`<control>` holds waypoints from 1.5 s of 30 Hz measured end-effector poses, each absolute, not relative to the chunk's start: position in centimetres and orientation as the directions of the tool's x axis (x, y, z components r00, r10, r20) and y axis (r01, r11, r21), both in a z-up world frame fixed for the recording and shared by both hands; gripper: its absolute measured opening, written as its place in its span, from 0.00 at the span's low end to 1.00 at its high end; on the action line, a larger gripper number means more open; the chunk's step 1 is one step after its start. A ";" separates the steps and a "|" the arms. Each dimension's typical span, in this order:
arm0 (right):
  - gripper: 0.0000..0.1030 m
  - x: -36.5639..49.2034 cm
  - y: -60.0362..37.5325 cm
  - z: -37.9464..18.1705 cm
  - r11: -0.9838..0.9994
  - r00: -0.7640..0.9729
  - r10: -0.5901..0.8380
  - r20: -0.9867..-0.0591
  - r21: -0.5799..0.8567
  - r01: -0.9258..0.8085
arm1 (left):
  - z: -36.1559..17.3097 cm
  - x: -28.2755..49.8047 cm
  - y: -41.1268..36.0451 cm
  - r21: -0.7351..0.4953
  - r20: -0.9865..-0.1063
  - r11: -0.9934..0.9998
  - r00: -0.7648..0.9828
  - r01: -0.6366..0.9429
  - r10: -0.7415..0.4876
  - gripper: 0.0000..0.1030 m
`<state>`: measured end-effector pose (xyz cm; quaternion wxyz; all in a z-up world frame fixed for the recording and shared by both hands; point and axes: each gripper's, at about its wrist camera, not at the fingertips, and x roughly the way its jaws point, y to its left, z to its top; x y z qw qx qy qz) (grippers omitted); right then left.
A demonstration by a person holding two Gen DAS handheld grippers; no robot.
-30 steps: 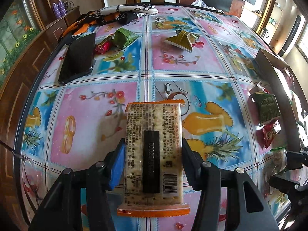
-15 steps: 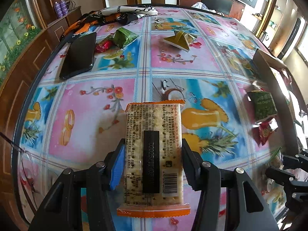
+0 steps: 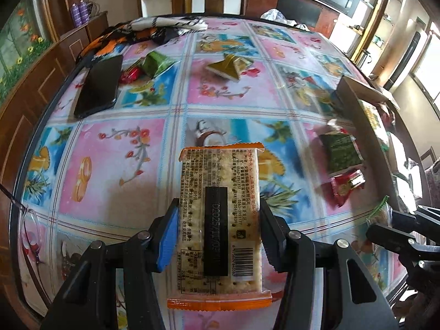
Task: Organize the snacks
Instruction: 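Lift the cracker pack with the left gripper while the right gripper grasps a clear green-trimmed bag, then carry the cracker pack and clear bag into the cardboard box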
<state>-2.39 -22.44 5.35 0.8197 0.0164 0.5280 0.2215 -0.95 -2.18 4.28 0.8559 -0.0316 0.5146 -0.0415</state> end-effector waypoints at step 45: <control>0.30 -3.7 -41.2 10.2 0.913 0.570 0.345 -0.745 0.407 -0.021 | 12.6 0.8 -23.1 -0.088 -0.815 0.916 0.500 0.392 -0.292 0.51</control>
